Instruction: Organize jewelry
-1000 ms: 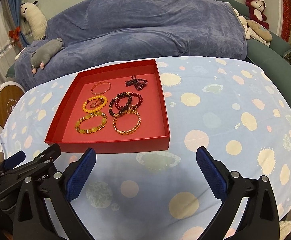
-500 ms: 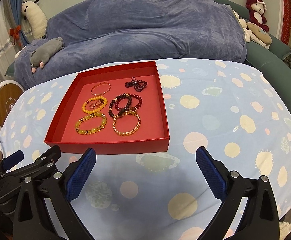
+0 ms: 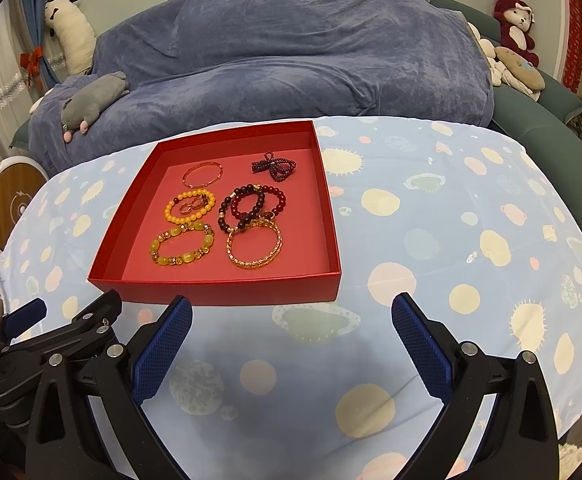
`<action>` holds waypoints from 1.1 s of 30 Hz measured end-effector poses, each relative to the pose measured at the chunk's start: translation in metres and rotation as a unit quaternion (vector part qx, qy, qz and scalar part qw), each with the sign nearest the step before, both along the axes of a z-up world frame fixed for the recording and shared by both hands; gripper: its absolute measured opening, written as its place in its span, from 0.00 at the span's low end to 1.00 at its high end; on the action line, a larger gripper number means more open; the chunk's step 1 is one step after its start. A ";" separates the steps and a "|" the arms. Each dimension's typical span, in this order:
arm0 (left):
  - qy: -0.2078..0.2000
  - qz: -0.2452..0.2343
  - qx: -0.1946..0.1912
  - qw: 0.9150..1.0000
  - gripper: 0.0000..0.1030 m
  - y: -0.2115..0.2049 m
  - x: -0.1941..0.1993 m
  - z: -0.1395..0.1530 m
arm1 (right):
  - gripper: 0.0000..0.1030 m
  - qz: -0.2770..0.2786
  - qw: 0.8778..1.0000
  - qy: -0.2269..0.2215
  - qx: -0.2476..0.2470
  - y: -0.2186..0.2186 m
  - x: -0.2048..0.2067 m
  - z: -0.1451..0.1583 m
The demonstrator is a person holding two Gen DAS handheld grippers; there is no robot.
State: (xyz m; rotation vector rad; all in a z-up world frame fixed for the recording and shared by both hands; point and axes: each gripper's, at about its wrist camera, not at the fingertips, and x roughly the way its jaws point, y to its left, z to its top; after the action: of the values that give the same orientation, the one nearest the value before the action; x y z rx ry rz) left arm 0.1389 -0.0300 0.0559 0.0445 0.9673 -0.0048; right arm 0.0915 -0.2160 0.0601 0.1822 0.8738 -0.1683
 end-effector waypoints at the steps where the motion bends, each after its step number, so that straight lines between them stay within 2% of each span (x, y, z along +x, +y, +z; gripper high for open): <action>1: 0.000 0.000 0.000 1.000 0.93 0.000 0.000 0.000 | 0.94 0.000 1.000 0.000 -0.001 0.000 0.000 0.000; 33: -0.001 -0.001 -0.002 1.000 0.93 0.001 0.002 -0.001 | 0.94 -0.001 1.000 0.001 -0.001 0.001 0.000 0.000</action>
State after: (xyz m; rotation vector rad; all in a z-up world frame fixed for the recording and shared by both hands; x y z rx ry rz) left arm 0.1414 -0.0286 0.0550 0.0424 0.9652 -0.0092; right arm 0.0917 -0.2153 0.0603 0.1819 0.8750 -0.1708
